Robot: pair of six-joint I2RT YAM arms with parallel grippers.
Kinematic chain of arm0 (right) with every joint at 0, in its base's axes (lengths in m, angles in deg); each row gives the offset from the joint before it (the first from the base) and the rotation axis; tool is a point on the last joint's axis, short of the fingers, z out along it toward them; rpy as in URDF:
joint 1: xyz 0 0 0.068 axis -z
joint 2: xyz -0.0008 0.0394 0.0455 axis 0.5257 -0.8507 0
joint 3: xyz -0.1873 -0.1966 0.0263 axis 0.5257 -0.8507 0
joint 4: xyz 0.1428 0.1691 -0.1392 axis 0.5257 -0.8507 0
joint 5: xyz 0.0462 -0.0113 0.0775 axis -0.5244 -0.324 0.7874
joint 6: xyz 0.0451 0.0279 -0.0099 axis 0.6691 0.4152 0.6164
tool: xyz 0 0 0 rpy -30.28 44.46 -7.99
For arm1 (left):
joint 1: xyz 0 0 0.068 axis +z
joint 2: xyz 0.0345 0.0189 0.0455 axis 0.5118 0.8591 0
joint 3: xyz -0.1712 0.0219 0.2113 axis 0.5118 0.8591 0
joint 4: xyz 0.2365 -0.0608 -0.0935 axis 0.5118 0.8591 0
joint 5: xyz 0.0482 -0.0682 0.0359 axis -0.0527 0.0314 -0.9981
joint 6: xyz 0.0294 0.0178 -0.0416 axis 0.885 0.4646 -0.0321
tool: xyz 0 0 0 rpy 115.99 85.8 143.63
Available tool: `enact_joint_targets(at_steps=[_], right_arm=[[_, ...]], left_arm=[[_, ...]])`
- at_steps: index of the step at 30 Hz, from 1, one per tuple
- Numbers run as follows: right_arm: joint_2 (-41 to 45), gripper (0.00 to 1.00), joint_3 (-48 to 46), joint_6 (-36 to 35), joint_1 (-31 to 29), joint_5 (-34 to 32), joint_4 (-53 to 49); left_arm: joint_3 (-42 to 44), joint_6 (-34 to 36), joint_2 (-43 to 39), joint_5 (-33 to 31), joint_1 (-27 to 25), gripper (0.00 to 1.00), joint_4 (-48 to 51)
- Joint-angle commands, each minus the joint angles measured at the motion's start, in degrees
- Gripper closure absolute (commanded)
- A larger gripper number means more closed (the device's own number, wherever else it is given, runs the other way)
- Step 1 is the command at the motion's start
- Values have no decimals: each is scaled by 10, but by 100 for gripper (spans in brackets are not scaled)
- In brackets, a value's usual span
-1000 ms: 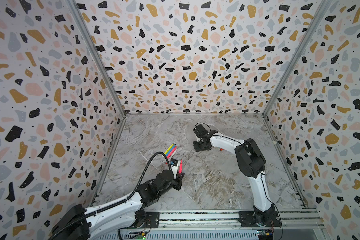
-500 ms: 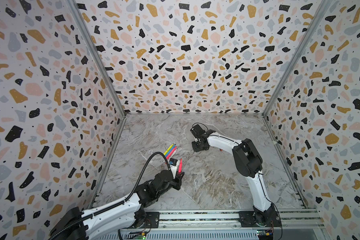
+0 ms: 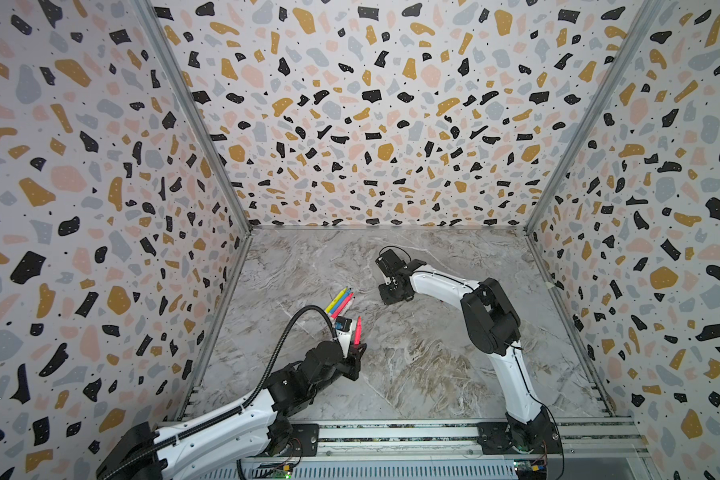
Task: Insert the pens into the pen caps
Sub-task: 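Lift the pale cap with the right gripper and swing it toward the left gripper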
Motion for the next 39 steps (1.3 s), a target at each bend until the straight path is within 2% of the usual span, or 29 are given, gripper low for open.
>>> enact_joint_targets(at_steps=[1,6,13,21,25,29,33,39], right_arm=[[8,95,-33,-4,-11,12,-45],[79,97,-77,-1,-16,23,-19],[294,97,-272,37,-18,115,128],[490,99,-462,106,-18,202,268],[573,99,-551,173,-18,227,356],[650,99,-620,232,-23,237,429],[717,99,-651,247,-35,214,439],[781,99,-694,252,-37,204,464]], left_arm=[[10,-8,-20,-1,3,100,-7],[13,-15,-35,16,3,100,-9],[24,-40,-56,53,2,100,-32],[43,-76,-85,103,-14,100,-63],[40,-88,-99,101,-49,100,-67],[53,-121,-128,70,-101,100,-90],[71,-144,-145,41,-146,100,-118],[83,-156,-136,18,-185,100,-135]])
